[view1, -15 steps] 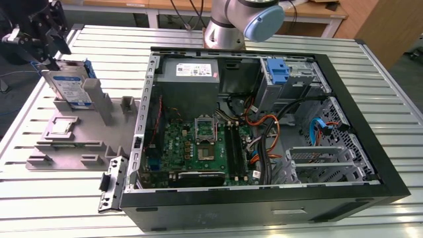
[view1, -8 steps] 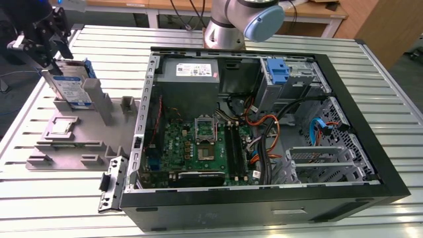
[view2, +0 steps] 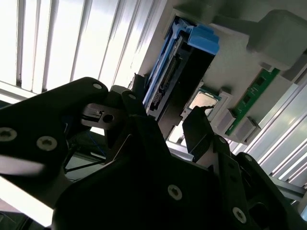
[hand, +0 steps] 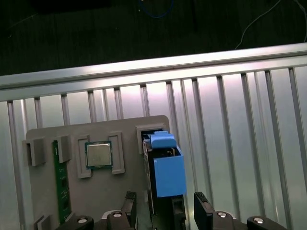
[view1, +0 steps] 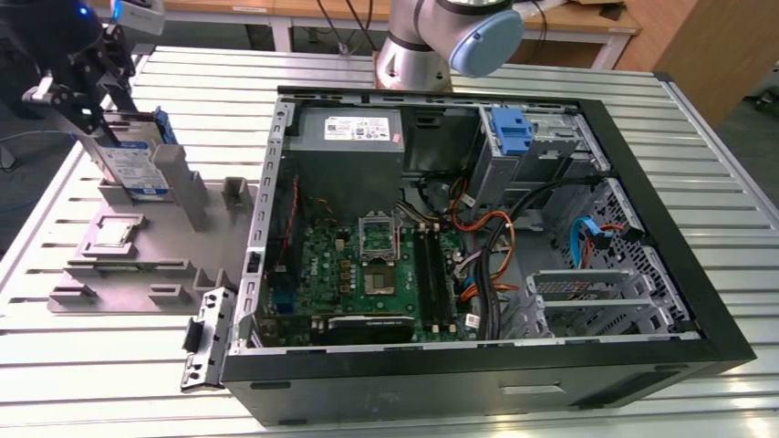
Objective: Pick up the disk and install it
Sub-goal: 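Pick up the disk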
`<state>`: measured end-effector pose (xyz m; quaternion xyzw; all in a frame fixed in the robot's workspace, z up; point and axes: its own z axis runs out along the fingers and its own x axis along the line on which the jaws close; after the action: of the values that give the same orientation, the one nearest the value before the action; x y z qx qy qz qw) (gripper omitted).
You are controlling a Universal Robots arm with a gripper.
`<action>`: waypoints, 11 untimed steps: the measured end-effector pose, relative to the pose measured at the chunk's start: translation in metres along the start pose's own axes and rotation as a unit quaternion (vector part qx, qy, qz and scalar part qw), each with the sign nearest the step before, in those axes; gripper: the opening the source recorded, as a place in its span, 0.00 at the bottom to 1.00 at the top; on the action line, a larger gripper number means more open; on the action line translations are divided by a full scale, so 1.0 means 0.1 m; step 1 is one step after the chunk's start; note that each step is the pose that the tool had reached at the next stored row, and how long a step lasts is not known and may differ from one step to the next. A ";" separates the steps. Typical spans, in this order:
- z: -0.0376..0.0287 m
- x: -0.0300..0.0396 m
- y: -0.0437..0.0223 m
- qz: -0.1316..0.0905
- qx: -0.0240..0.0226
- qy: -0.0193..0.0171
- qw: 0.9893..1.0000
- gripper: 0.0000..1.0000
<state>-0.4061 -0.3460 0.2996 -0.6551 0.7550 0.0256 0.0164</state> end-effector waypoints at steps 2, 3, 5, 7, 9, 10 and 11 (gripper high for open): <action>0.005 0.001 0.000 0.000 0.000 0.000 1.000 0.59; 0.006 0.001 0.000 0.000 0.000 0.000 1.000 0.59; 0.007 0.001 0.000 0.000 0.000 0.000 1.000 0.59; 0.007 0.001 0.000 0.000 0.000 0.000 1.000 0.59; 0.007 0.000 0.000 0.000 0.000 0.000 1.000 0.59; 0.007 0.001 0.000 0.000 0.000 0.000 1.000 0.59; 0.006 0.001 0.000 0.000 0.000 0.000 1.000 0.59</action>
<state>-0.4061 -0.3460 0.2990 -0.6551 0.7549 0.0256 0.0165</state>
